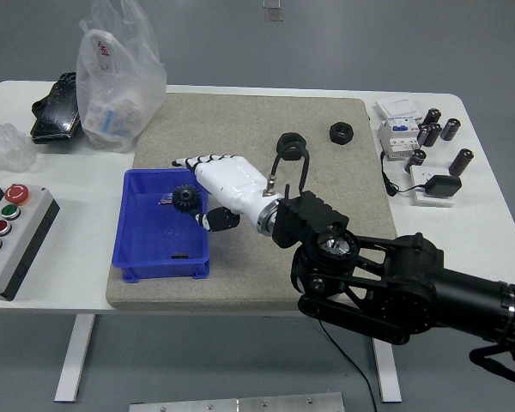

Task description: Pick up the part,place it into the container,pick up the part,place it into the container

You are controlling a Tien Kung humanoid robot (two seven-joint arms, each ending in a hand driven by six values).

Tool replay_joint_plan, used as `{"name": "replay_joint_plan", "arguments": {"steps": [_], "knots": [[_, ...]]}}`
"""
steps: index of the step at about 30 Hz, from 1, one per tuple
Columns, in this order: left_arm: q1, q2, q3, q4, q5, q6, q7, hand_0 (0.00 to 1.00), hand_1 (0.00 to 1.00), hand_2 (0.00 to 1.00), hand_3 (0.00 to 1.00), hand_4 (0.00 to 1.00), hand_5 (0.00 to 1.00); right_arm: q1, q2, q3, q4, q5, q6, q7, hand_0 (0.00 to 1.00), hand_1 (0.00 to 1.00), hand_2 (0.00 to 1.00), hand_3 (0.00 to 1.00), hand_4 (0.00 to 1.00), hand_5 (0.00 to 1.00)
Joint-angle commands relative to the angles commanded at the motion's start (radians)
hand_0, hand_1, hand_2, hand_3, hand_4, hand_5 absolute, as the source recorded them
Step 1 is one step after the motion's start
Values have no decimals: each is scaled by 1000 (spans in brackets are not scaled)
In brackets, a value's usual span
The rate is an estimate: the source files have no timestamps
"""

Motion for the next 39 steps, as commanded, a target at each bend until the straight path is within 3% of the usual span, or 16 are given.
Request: {"name": "replay_joint_plan", "arguments": {"steps": [9,10,24,28,33,39], "knots": [[2,-3,-6,0,4,-1,1,725,682,674,623,617,566,-57,-42,180,-106,-20,-40,12,777,871,889,889,671,160],[2,-3,-6,0,5,-1,1,725,682,674,623,616,564,-63,-44,192,-111,-22,-42,13,775,864,884,877,677,199],[4,-5,-8,0,7,0,4,725,682,674,622,614,559,-96,-46,266,-135,-42,-62,18,764,858,873,863,689,230],[0,-6,-6,0,7,-1,3,725,682,674,622,615,555,-86,-47,309,-160,7,-67,36,758,849,866,858,689,249],[-1,-4,-5,0,5,0,4,725,682,674,622,615,555,-70,-81,400,-174,-23,-66,38,758,849,866,858,689,249],[0,-3,-4,0,0,1,5,724,681,674,622,618,549,-97,-119,497,-147,-75,-68,41,754,845,856,846,686,265]]}}
